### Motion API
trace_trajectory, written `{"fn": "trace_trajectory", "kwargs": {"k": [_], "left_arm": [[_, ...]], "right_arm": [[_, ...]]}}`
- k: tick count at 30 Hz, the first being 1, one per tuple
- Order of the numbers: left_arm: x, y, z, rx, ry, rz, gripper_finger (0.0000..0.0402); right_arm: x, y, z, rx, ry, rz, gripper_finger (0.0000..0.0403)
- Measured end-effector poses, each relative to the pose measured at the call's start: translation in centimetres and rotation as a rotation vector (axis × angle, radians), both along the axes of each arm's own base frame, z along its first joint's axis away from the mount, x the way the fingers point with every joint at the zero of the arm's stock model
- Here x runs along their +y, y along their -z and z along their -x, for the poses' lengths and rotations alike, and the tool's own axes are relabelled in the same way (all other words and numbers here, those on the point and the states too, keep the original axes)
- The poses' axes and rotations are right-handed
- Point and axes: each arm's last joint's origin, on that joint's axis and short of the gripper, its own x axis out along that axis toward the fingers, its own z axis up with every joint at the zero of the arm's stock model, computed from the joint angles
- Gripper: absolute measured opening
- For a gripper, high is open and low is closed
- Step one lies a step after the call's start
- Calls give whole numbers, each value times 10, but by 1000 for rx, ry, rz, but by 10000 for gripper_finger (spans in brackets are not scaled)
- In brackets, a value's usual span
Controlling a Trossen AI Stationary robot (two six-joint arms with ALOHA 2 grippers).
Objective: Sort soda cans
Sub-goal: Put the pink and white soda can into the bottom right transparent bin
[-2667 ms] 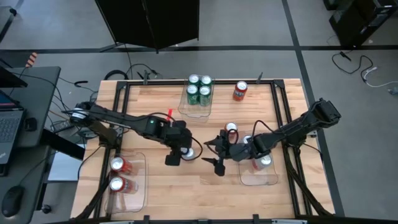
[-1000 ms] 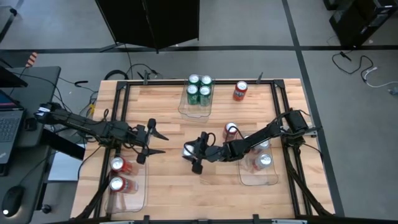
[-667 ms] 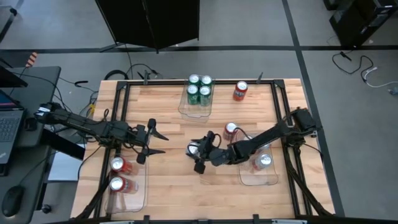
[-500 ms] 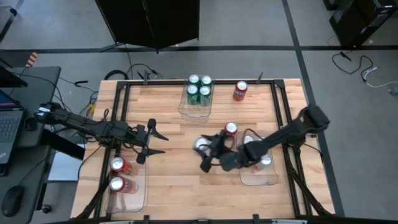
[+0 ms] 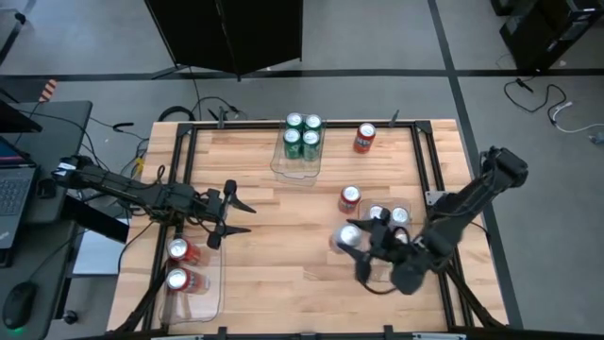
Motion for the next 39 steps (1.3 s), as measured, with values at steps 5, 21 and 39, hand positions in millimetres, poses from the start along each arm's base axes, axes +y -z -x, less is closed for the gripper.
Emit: {"fn": "trace_trajectory", "kwargs": {"k": [5, 21, 39], "left_arm": [[0, 0, 0, -2, 0, 0, 255], [0, 0, 0, -1, 0, 1, 255], [0, 0, 0, 0, 0, 0, 255]], "right_arm": [[-4, -4, 36, 150, -101, 22, 277], [-17, 32, 75, 237, -118, 0, 277], [-34, 96, 88, 277, -74, 0, 277]]}}
